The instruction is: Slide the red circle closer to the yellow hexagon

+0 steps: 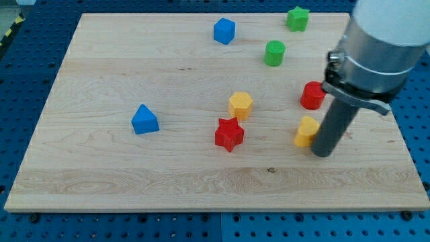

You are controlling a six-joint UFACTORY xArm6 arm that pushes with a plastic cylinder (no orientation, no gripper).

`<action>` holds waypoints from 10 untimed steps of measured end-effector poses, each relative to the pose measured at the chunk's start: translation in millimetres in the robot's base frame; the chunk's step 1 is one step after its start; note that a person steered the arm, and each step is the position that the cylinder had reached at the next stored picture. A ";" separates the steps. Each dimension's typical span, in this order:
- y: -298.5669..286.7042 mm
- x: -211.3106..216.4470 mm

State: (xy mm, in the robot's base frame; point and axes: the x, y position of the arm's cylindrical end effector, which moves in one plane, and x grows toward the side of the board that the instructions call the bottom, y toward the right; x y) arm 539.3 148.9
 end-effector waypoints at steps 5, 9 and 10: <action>51.8 -116.1; 9.1 -75.3; -9.9 -75.3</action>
State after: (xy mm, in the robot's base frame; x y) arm 464.0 139.0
